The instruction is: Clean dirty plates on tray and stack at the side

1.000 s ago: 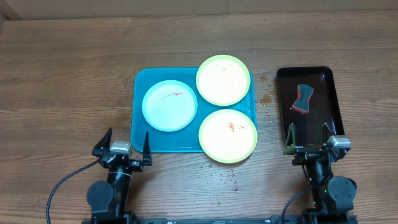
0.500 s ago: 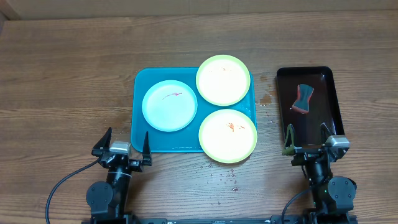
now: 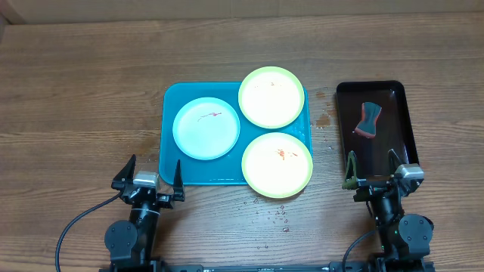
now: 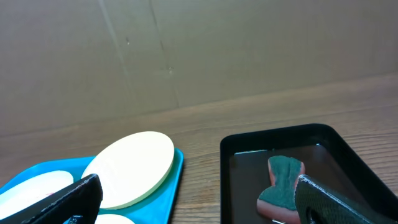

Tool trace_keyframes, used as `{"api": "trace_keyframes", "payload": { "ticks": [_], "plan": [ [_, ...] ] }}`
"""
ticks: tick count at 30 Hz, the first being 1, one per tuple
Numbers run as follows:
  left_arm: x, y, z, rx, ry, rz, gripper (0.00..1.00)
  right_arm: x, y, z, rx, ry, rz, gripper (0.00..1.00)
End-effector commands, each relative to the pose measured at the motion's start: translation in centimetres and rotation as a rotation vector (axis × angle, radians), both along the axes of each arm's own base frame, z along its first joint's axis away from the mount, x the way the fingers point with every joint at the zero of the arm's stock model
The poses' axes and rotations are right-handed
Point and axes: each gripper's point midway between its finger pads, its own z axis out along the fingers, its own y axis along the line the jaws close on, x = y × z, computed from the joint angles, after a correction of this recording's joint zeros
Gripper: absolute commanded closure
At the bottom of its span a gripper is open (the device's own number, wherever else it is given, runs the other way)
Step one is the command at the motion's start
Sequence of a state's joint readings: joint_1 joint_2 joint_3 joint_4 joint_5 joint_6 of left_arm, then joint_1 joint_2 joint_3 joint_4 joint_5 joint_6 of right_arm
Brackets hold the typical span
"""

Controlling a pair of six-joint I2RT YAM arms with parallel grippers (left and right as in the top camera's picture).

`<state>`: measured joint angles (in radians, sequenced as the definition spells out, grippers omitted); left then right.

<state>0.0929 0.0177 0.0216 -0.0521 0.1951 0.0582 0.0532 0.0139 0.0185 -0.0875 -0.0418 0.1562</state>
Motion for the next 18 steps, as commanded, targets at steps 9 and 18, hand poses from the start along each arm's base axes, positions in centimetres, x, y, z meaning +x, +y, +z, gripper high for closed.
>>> {"api": "trace_keyframes", "payload": {
  "ticks": [9,18],
  "plan": [
    [-0.3,-0.3,1.8,-0.009,-0.044,-0.014,0.00,-0.2,0.6,0.5,0.001,-0.010,0.034,0.00],
    [-0.3,-0.3,2.9,-0.009,-0.046,-0.014,0.00,-0.4,0.6,1.6,0.001,-0.025,0.035,0.00]
  ]
}}
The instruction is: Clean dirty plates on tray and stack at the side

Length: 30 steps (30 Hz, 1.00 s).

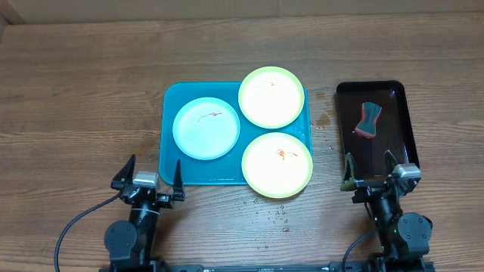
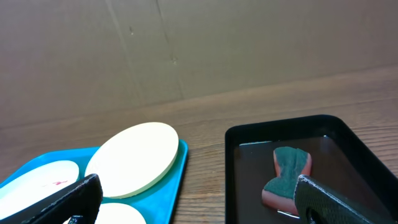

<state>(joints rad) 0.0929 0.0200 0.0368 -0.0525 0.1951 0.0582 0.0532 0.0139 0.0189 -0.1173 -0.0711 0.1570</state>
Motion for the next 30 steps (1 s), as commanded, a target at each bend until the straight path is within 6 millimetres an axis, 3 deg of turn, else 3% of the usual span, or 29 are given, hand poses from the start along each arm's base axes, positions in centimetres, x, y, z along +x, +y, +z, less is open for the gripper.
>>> {"api": "trace_keyframes", "payload": {
  "ticks": [1,8,20,30],
  "plan": [
    [-0.1,-0.3,2.3,-0.010,-0.028,-0.014,0.00,-0.4,0.1,2.5,0.002,-0.058,0.005,0.00],
    [1.1,-0.2,3.7,-0.014,0.049,-0.014,0.00,-0.7,0.1,3.6,0.002,-0.064,0.005,0.00],
    [5.6,-1.1,7.8,-0.033,0.149,-0.093,0.00,-1.1,0.0,4.5,0.001,-0.043,0.005,0.00],
    [7.9,-1.3,7.2,-0.060,0.284,-0.119,0.00,-0.2,0.1,6.1,-0.006,0.061,0.005,0.00]
  ]
}}
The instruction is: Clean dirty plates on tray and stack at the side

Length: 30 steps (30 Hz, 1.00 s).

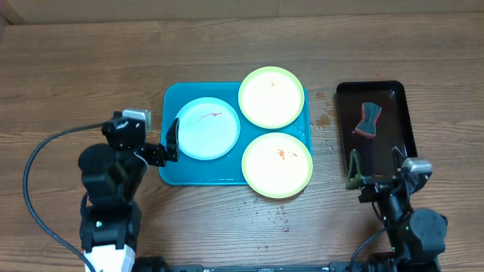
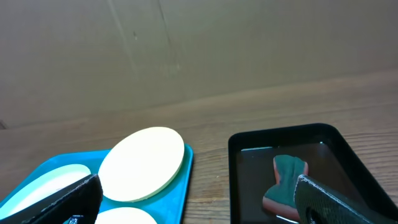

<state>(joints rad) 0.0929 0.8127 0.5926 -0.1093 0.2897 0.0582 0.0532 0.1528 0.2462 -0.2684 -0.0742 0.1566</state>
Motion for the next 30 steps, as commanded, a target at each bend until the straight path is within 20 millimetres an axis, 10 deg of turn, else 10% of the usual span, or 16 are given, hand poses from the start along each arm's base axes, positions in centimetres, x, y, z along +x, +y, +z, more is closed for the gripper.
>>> {"api": "trace_keyframes", "payload": {
  "ticks": [1,30],
  "plan": [
    [0.5,-0.4,1.2,-0.021,0.007,-0.022,0.00,0.5,0.1,2.1,-0.006,0.014,0.003,0.00],
    [1.6,-2.0,-2.7,-0.086,0.232,-0.116,0.00,5.0,1.4,4.9,-0.008,0.411,0.065,0.00]
  ]
}}
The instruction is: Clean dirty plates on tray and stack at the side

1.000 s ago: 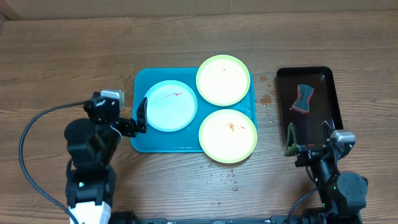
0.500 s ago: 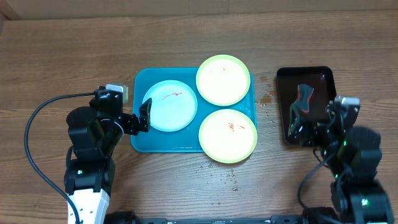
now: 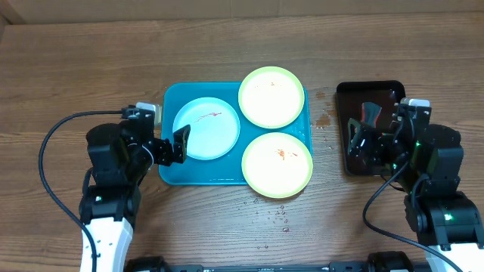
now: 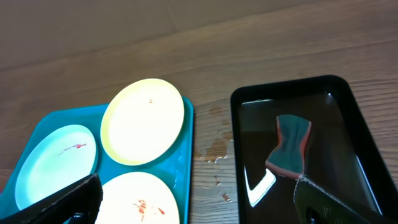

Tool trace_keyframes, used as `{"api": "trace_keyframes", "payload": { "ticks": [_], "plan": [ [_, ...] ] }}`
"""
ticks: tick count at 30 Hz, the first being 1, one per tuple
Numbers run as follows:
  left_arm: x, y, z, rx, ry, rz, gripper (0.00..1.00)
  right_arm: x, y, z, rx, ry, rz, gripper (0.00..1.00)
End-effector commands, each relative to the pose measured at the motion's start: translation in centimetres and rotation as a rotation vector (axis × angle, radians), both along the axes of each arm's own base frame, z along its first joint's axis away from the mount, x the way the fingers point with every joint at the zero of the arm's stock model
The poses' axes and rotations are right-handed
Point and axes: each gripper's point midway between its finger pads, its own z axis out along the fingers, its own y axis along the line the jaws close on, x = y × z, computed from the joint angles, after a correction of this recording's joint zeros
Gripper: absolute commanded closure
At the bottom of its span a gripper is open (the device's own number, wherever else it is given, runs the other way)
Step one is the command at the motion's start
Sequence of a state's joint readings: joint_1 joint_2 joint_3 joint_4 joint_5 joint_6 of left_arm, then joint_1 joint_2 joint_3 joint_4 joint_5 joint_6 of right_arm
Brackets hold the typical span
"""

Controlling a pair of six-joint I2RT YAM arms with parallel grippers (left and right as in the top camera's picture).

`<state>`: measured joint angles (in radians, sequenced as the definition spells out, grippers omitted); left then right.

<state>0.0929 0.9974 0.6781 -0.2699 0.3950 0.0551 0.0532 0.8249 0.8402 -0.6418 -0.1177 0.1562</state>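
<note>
A teal tray (image 3: 169,162) holds a light blue plate (image 3: 206,128) with a red smear, a yellow-green plate (image 3: 271,97) at the back, and a front yellow-green plate (image 3: 277,164) with an orange-red stain. My left gripper (image 3: 170,146) stands open at the tray's left edge beside the blue plate. A teal and orange sponge (image 4: 290,146) lies in water in a black tray (image 4: 235,155). My right gripper (image 4: 199,211) hangs open above the black tray's near end (image 3: 376,134), holding nothing.
Water drops (image 3: 272,215) dot the wood in front of the teal tray. Wet marks (image 3: 325,119) lie between the two trays. A cardboard wall runs along the table's far edge. Bare wood (image 3: 76,75) lies to the left of the teal tray.
My right gripper has moved from the table's front edge to above the black tray and now looks down on it. My left gripper has shifted slightly right, nearer the blue plate.
Both arms sat folded at the table's front edge with open grippers at the first two moments. Then the left arm stood at the teal tray's left edge while the right stayed near the front. Now the right gripper is over the black tray.
</note>
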Motion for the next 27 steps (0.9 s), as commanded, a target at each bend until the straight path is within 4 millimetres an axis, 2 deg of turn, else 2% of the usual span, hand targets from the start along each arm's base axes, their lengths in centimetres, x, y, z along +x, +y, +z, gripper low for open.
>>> {"api": "trace_keyframes", "payload": {
  "ticks": [1,10,22,27],
  "plan": [
    [1.2,-0.4,2.1,-0.017,-0.015,-0.020,0.00,0.1,0.4,1.7,0.008,-0.040,0.023,0.00],
    [2.6,-0.2,3.1,-0.015,0.119,-0.030,0.00,0.6,1.5,2.1,0.036,-0.028,0.075,0.00],
    [0.7,-0.7,5.7,-0.009,0.262,-0.069,0.00,3.8,3.3,1.4,0.095,0.243,0.147,0.00],
    [0.3,-1.8,5.4,-0.015,0.371,-0.103,0.00,5.2,4.3,1.2,0.133,0.297,0.187,0.00]
  ]
}}
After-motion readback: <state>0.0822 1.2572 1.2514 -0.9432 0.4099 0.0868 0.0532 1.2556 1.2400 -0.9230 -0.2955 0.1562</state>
